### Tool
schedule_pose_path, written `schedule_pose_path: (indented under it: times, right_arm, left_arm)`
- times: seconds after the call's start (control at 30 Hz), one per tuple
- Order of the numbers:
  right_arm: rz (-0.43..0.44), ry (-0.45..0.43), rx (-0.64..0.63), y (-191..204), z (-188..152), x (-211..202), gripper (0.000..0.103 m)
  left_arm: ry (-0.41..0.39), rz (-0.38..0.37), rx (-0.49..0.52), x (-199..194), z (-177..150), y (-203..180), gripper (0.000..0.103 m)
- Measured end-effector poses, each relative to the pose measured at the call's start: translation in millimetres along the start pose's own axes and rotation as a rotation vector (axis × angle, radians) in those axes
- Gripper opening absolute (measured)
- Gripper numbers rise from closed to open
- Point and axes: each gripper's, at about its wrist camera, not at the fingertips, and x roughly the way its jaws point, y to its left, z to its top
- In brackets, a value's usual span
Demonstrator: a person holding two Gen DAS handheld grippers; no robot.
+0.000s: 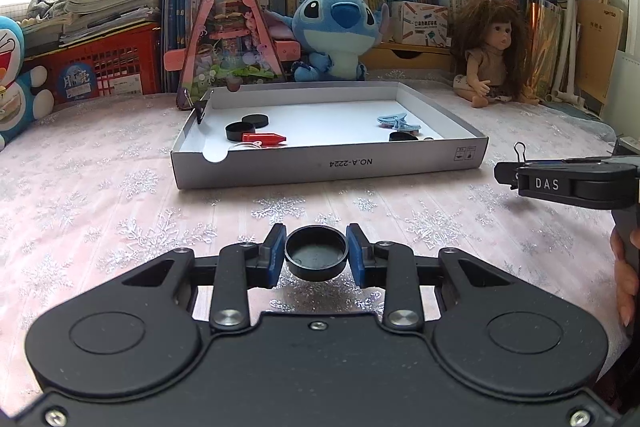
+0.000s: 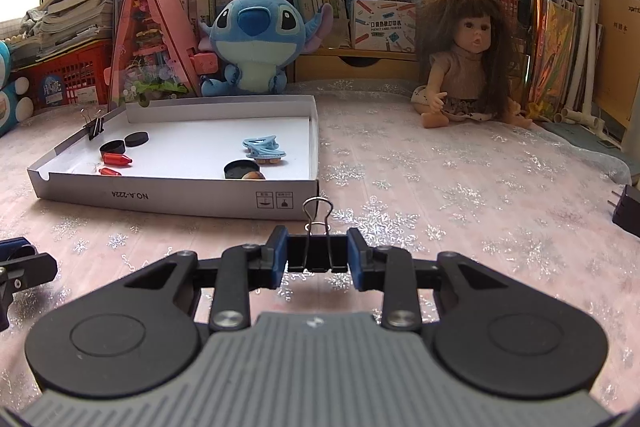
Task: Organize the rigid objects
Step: 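Carry the black cup lid and binder clip over the white tray with both tools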
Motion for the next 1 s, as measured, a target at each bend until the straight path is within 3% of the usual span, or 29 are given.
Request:
schedule_pose_path:
  times: [0.6,1.0]
  right_arm:
    - [0.046,0.005,-0.006,8.3,-3.4,-1.6,0.036]
    - [0.157,0.042,-0.06,27.0,-8.4,-11.6,0.037]
  left_arm:
    - [0.014,0.016,-0.01,7.6,3.7,3.6,0.03]
    - [0.03,0.023,0.012,10.9,-4.8,0.9,0.031]
